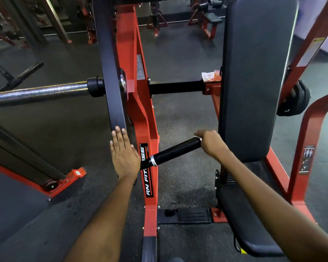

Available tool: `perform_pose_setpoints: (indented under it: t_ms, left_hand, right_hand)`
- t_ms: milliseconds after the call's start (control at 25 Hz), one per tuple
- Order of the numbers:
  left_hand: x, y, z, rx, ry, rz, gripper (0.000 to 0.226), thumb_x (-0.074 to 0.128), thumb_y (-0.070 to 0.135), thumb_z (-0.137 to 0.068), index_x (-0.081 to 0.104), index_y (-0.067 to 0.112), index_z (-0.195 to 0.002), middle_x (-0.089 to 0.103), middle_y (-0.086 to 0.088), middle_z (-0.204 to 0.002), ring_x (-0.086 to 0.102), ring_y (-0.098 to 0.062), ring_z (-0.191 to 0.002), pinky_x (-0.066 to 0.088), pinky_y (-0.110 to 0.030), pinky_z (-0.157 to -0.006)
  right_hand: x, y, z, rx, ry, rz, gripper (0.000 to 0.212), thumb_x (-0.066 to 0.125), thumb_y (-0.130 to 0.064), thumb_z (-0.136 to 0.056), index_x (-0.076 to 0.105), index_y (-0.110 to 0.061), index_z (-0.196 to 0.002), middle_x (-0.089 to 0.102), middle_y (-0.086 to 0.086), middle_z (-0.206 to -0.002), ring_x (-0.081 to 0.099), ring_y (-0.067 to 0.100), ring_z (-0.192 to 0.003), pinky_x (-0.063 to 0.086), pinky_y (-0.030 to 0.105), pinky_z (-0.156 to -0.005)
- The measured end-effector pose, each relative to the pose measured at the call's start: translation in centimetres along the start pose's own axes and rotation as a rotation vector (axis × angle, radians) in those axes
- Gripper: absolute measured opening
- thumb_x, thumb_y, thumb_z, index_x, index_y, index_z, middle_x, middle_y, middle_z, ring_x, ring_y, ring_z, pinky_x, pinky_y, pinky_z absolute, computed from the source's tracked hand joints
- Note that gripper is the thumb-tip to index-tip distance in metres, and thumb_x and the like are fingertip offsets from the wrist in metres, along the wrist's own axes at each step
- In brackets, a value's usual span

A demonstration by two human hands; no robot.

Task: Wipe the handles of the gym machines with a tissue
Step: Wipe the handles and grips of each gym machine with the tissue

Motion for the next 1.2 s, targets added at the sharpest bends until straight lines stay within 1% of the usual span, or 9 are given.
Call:
perform_pose_setpoints:
  t_ms: [120, 200, 360, 480, 680, 800, 920, 1080, 1200]
  left_hand:
    - [0.1, -0.1, 0.1, -0.001, 0.0, -0.002, 0.07, 0.048, 0.008, -0.093, 0.014, 0.003, -0.154, 0.008, -0.012, -0.162, 0.006, -0.027, -0.15, 0.015, -0.044, -0.121]
    - [0.1, 0.1, -0.1, 0.0, 0.002, 0.011, 0.07, 0.048, 0.008, -0.093, 0.013, 0.003, -0.154, 0.008, -0.012, -0.162, 0.005, -0.026, -0.15, 0.014, -0.044, -0.121]
    - [0.1, 0.1, 0.0, -0.004, -0.002, 0.008, 0.071, 0.048, 0.008, -0.093, 0.013, 0.004, -0.154, 0.006, -0.011, -0.162, 0.005, -0.025, -0.15, 0.014, -0.044, -0.121]
    - [-0.1, 0.0, 0.2, -0.011, 0.0, 0.018, 0.072, 0.05, 0.007, -0.092, 0.014, 0.004, -0.154, 0.007, -0.011, -0.162, 0.006, -0.026, -0.15, 0.015, -0.045, -0.121]
    - [0.1, 0.0, -0.2, 0.001, 0.011, 0.028, 0.072, 0.051, 0.006, -0.091, 0.016, 0.003, -0.153, 0.009, -0.012, -0.162, 0.008, -0.027, -0.15, 0.015, -0.045, -0.121]
    - [0.0, 0.0, 0.0, 0.008, 0.025, 0.023, 0.073, 0.052, 0.005, -0.09, 0.017, 0.002, -0.153, 0.011, -0.013, -0.161, 0.009, -0.027, -0.149, 0.016, -0.046, -0.12]
    - [-0.1, 0.2, 0.0, 0.006, 0.022, 0.031, 0.072, 0.053, 0.005, -0.09, 0.017, 0.002, -0.153, 0.011, -0.013, -0.161, 0.009, -0.028, -0.149, 0.016, -0.046, -0.12]
    - [-0.1, 0.3, 0.0, 0.009, 0.026, 0.034, 0.072, 0.052, 0.005, -0.09, 0.017, 0.002, -0.153, 0.011, -0.013, -0.161, 0.009, -0.027, -0.149, 0.016, -0.045, -0.12]
    - [-0.2, 0.2, -0.1, 0.009, 0.035, 0.03, 0.072, 0.052, 0.005, -0.09, 0.016, 0.002, -0.153, 0.011, -0.012, -0.161, 0.009, -0.027, -0.149, 0.016, -0.045, -0.12]
  right_hand:
    - [2.9, 0.0, 6.2, -0.162, 0.232, -0.135, 0.065, 0.043, 0.021, -0.08, 0.046, -0.009, -0.137, 0.034, 0.003, -0.15, 0.031, 0.021, -0.139, 0.034, 0.025, -0.106]
    - [3.4, -0.3, 7.3, -0.081, 0.368, -0.352, 0.054, 0.042, 0.015, -0.087, 0.049, -0.009, -0.135, 0.042, 0.0, -0.143, 0.042, 0.015, -0.13, 0.034, 0.014, -0.104]
    - [2.6, 2.4, 0.9, 0.715, 0.174, -1.128, 0.029, 0.037, 0.006, -0.088, 0.065, 0.005, -0.096, 0.061, 0.01, -0.08, 0.051, 0.017, -0.062, 0.042, 0.026, -0.052]
    - [4.8, 3.3, 0.4, 0.902, 0.089, -1.785, 0.034, 0.024, 0.011, -0.091, 0.053, 0.002, -0.077, 0.055, 0.008, -0.072, 0.04, 0.01, -0.056, 0.045, 0.01, -0.075]
    - [5.4, 3.0, 0.3, 1.102, 0.017, -1.851, 0.039, 0.025, 0.01, -0.075, 0.054, -0.003, -0.052, 0.046, 0.005, -0.044, 0.035, 0.008, -0.034, 0.032, 0.017, -0.042]
    - [4.5, 1.4, 1.2, 1.132, 0.109, -1.818, 0.036, 0.019, 0.007, -0.087, 0.036, -0.01, -0.061, 0.034, 0.001, -0.057, 0.03, 0.008, -0.029, 0.024, 0.014, -0.032]
    - [5.2, -1.7, 3.2, 1.004, 0.121, -1.855, 0.04, 0.018, 0.006, -0.095, 0.033, -0.013, -0.063, 0.036, -0.001, -0.055, 0.035, 0.005, -0.033, 0.027, 0.013, -0.032]
    - [6.0, -0.5, 2.6, 0.948, 0.092, -1.984, 0.026, 0.021, 0.013, -0.066, 0.032, -0.011, -0.064, 0.034, 0.004, -0.057, 0.031, 0.007, -0.024, 0.021, 0.012, -0.028]
    - [8.4, -2.7, 3.2, 0.876, 0.04, -1.934, 0.034, 0.018, 0.014, -0.088, 0.041, -0.007, -0.072, 0.038, 0.008, -0.065, 0.041, 0.013, -0.037, 0.032, 0.014, -0.03]
Point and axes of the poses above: each hand's wrist, its own z-axis away from the middle knuckle, its own x-axis out of the palm, y = z × x, the point moved 3 cm from there along -z, towards the middle knuckle
